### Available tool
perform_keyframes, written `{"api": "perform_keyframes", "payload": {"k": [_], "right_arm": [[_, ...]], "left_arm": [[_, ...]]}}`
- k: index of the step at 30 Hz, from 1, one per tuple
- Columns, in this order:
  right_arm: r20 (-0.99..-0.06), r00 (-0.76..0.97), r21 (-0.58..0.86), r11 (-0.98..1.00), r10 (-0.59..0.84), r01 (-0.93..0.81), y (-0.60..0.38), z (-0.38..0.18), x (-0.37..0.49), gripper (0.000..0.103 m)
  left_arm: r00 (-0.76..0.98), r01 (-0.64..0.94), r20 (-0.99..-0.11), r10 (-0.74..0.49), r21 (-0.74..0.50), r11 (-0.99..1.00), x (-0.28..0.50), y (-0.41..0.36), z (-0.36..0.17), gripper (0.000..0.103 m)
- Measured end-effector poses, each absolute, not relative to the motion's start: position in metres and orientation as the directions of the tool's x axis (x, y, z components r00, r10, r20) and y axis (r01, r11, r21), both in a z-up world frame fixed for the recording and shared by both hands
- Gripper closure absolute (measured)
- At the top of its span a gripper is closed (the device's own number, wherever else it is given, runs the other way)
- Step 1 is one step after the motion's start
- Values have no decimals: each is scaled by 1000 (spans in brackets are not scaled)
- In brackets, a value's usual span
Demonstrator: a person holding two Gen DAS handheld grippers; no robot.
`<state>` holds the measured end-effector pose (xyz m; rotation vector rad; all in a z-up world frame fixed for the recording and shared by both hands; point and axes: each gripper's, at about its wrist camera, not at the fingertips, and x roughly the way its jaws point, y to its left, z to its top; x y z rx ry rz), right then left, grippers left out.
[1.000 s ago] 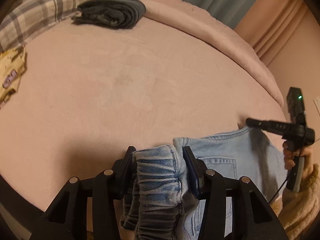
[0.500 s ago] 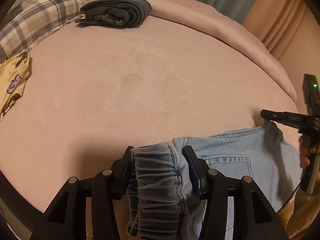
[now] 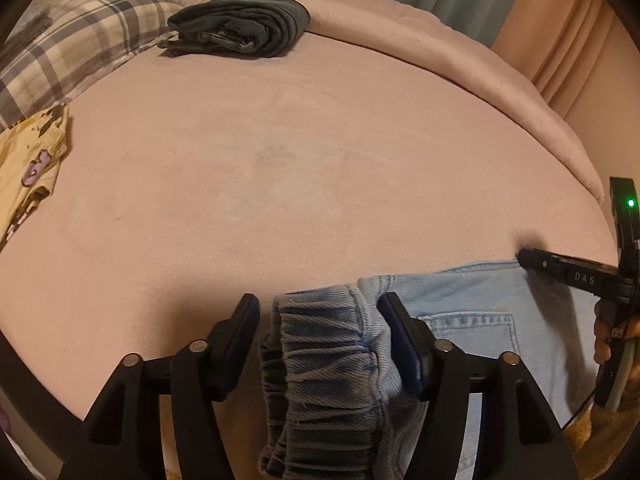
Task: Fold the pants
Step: 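Hold the folded jeans edge with both grippers and pull it taut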
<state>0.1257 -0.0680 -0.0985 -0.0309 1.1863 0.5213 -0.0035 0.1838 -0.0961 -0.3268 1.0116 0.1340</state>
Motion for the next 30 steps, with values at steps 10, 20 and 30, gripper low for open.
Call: {"api": "perform_keyframes", "payload": {"k": [10,20,30], "right_arm": [[-892,312,190,898,327,-397,-53,-102,138,70],[-892,301,227,910,338,-348,-61,-102,146,73],[-840,415,190,906,349,-378,-80,-43,114,63]], "left_arm": [[587,-317,-793,165,-38,948,-20,167,-42,37],[572,-123,-807,-145,-259,958,-16,111,-63,42],[547,-130,-833,-84,-183,974,-4,104,-93,55]]}}
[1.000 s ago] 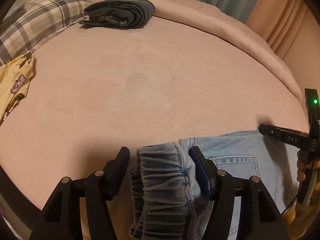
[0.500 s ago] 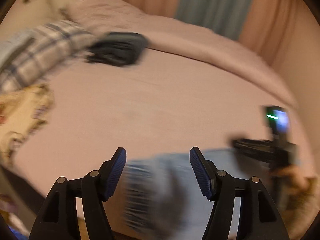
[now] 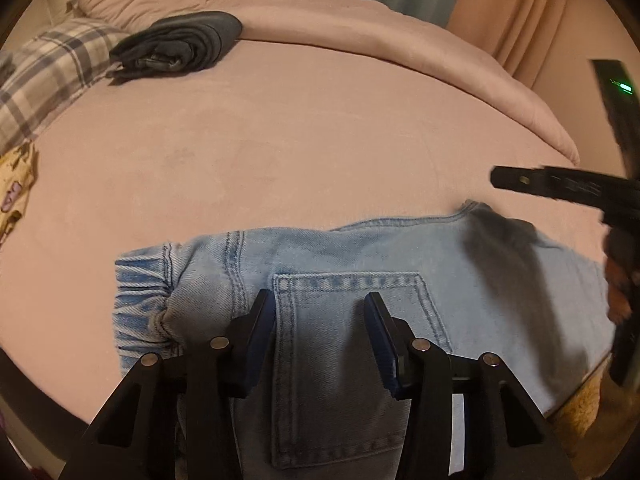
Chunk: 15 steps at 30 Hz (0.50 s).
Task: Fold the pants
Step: 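Hold the folded jeans edge with both grippers and pull it taut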
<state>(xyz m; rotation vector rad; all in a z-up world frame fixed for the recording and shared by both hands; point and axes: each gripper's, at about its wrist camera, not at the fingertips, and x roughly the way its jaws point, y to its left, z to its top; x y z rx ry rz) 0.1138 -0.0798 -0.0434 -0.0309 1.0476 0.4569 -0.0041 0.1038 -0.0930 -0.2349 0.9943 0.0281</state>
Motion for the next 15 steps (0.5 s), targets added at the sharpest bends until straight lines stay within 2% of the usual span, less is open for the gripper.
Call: {"api": "perform_keyframes", "payload": {"k": [2,5,8,15], "right_arm": [[-841,391,210,892,374,-401,-82,-42,103,60],[-865,333,227,885,375,-407,-74,-61,103,60],[-905,290,193,906,313,-376,-73,-89,106,60],[-905,338,119,918,256,-378,-53,-104,110,54]], "left_arm": [[551,-128,-830,-87,-187,974,-4,106,-94,56],[557,-115,-825,-100,-196,974,-6,107,-95,56],[558,-124,-822,-110,-213,969,-8,110,-96,65],[557,-134,-820,-130,-244,961,-8,113,-98,67]]}}
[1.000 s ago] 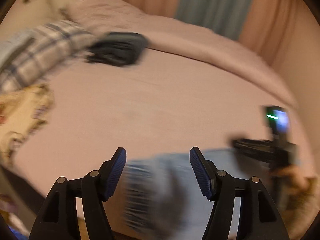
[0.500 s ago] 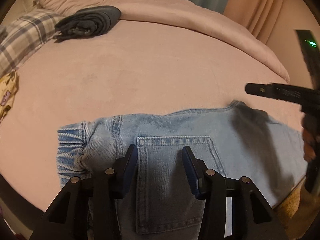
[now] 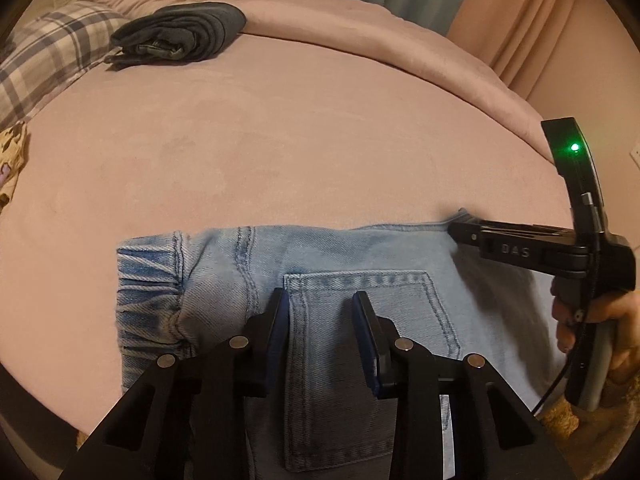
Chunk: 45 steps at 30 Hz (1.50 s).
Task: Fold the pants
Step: 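Hold the folded jeans edge with both grippers and pull it taut, then open both grippers and release the folded jeans edge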
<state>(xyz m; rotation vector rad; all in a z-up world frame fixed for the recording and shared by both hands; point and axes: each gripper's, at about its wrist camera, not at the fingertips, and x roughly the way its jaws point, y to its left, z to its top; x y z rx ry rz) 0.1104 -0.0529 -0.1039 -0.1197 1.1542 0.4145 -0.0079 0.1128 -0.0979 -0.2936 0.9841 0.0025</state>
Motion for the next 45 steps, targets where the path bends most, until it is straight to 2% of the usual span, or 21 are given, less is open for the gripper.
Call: {"api": "perform_keyframes", "payload": {"k": [4,8,13,14,16,17,18,19,22,28,34,39,45], "right_arm": [[-895,360,123,920,265,-371,-54,-104,113,53],[-884,370,153,924,286,-350,-64,-106,122,47],[-857,390,210,920,336,-331,-78,-87,115,48],[-837,405,242,912,369,-332,-85,-77,111,46],[-797,444,276,901,410,-335,-106,-55,101,44],[-788,465,269,905,403,-329,-119,-46,94,40],[-783,486,256,913,388,-317,-130,-38,89,38],[-777,509,242,923,369,-300,-144,-32,82,34],[-782,537,219,946,316,-237,-179,-27,64,33],[-837,532,94,991,130,-94,-229,-53,32,33],[-906,408,162,983,113,87,-281,-103,19,33],[-891,441,158,985,111,72,-276,-109,16,33],[-877,477,142,979,56,146,-301,-110,10,34]], "left_arm": [[553,-140,-826,-111,-223,965,-8,109,-97,67],[548,-175,-829,-113,-246,953,-7,109,-93,67],[539,-197,-837,-93,-233,952,-11,95,-65,66],[553,-176,-826,-106,-240,955,-13,89,-56,63],[574,-143,-807,-137,-264,954,-14,78,-43,47],[585,-129,-796,-158,-284,950,-15,70,-37,34],[592,-110,-785,-182,-302,947,-14,62,-32,30],[596,-88,-777,-205,-317,944,-13,55,-30,30],[582,-18,-765,-276,-352,936,-5,29,-30,30],[492,48,-826,-275,-289,956,15,-18,-60,30],[388,15,-890,-241,-255,967,27,-31,-102,31],[399,35,-897,-190,-192,981,29,-42,-106,30],[399,47,-903,-158,-153,987,37,-49,-109,30]]}}
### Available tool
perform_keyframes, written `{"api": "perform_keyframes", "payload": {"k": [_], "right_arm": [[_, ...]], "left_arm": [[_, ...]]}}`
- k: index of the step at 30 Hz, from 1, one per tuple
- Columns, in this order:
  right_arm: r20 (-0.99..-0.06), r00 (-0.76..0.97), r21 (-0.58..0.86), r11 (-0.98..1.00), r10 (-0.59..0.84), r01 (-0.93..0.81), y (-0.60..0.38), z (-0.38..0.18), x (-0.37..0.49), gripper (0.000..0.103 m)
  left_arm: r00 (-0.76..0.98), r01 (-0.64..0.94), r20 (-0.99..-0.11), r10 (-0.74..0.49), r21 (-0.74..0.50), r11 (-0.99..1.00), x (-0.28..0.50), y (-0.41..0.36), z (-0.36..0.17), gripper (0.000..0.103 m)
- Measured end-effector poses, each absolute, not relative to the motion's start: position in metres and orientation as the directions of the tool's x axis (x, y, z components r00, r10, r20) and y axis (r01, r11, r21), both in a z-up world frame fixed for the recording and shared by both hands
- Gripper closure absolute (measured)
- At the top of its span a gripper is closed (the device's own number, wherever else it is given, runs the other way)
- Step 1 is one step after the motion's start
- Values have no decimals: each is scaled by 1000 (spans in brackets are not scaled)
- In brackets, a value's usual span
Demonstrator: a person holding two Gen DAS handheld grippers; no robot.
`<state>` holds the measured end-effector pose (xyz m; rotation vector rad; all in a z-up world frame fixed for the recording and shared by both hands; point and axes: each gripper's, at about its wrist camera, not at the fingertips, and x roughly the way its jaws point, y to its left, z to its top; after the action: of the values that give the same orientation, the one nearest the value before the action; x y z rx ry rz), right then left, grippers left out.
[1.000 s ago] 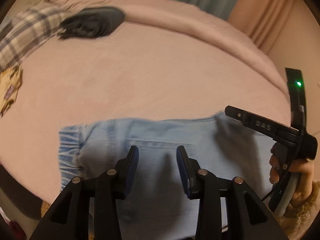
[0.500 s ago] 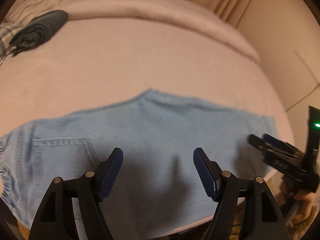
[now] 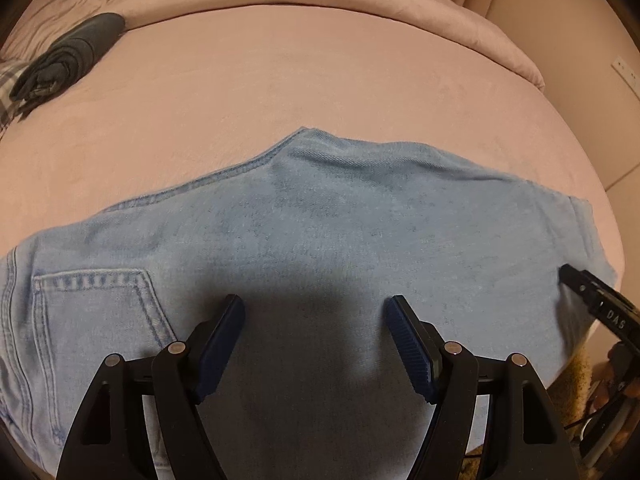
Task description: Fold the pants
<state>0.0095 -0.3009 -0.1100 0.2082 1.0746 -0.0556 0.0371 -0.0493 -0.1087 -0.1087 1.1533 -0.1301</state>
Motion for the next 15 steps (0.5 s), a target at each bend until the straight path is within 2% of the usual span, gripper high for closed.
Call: {"api": "perform_keyframes", "payload": {"k": [4,9,11,15], "right_arm": [[-875,483,108,959,-33,261,-327,-106,1,33],[-847,526,179,894,-73,412,-380,-91,-28,33],[-840,535,201,864,-92,463,-400,-92,-40,27],[-838,544,289,806,-49,517,-426,-108,-54,27]], "left_arm": [[376,53,-911,-170,-162,985,41,-51,-101,30],[338,114,-864,-374,-357,927,45,-66,-87,30],[322,149,-849,-420,-392,908,46,-78,-86,30],[266,210,-846,-461,-416,885,49,-107,-95,30]]}}
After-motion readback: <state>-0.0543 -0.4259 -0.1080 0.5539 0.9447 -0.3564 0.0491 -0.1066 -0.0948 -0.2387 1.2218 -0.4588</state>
